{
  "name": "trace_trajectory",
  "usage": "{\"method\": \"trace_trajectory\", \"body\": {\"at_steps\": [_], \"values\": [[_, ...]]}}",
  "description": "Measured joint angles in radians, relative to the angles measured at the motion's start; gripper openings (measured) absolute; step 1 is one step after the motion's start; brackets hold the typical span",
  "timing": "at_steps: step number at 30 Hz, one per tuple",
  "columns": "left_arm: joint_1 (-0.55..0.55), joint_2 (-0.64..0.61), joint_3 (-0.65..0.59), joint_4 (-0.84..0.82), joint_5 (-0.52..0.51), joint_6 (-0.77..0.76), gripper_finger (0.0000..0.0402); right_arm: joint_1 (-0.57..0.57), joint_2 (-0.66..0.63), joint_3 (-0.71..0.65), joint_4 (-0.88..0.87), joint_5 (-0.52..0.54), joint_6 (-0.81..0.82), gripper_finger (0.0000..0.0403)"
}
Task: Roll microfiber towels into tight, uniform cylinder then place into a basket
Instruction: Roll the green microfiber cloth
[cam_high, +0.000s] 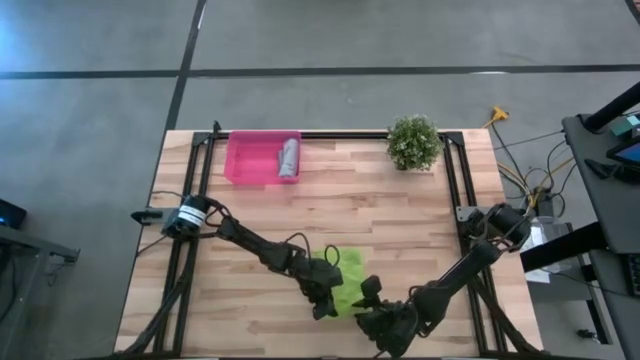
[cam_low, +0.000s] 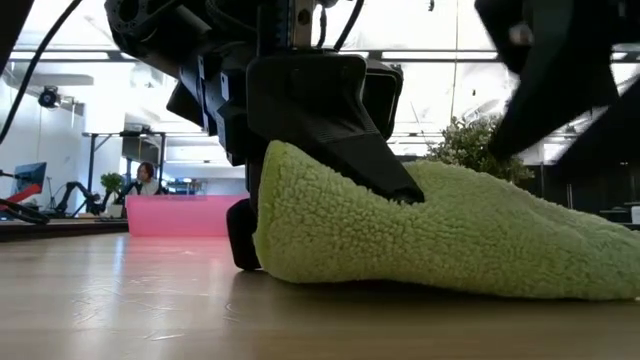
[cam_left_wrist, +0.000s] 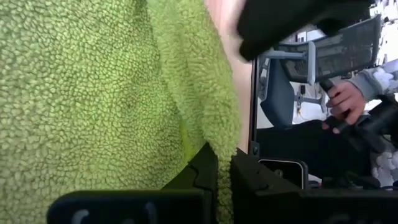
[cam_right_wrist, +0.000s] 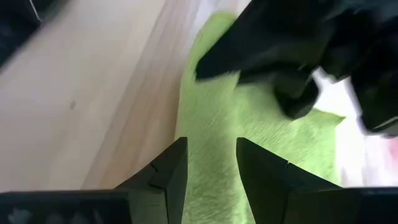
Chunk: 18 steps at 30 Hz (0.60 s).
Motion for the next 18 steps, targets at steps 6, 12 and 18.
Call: {"method": "trace_trajectory", "body": {"at_steps": [6,12,18], "values": [[0.000,0.000,0.000,0.001,0.000,0.000,0.0000,-0.007,0.033,-0.027,0.009,-0.051,0.019,0.0132],[-0.003,0.000,0.000,0.000,-0.001,0.000,0.0000,-0.026,-0.107,-0.006,-0.134,-0.047,0.238,0.0132],[-0.003,0.000,-0.007,0.001,-0.004,0.007,0.0000,-0.094,-0.240,-0.058,-0.136,-0.183,0.497,0.0135]]}}
